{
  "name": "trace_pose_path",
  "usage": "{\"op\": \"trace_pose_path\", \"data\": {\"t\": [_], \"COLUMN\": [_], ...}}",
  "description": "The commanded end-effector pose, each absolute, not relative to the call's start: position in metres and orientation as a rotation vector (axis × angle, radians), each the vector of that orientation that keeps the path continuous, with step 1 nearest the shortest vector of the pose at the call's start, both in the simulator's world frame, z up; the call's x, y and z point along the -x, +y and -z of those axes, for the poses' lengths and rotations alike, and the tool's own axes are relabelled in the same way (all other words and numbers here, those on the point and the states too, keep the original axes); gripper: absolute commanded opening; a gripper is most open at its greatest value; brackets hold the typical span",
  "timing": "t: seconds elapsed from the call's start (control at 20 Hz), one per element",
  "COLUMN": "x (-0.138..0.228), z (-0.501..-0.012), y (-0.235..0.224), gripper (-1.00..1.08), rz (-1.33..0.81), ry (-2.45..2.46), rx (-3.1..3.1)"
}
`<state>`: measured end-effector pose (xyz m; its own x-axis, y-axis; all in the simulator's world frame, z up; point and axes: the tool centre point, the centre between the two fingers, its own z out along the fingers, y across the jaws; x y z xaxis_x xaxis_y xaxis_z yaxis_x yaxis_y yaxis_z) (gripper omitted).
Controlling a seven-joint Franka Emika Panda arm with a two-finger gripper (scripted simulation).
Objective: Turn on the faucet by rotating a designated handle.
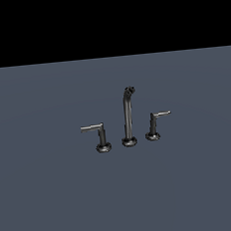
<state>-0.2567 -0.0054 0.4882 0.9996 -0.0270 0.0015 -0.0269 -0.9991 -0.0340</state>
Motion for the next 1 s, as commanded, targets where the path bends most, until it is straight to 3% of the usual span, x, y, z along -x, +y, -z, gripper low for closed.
{"op": "trace_pose_path", "data": {"t": [0.0, 0.95], "x": [0.257, 0.236], "z": [-0.488, -0.43], "y": [-0.005, 0.029], "gripper": [-1.0, -1.0], "rz": [0.003, 0.002], "ry": [0.042, 0.36], "rx": [3.107, 3.091]}}
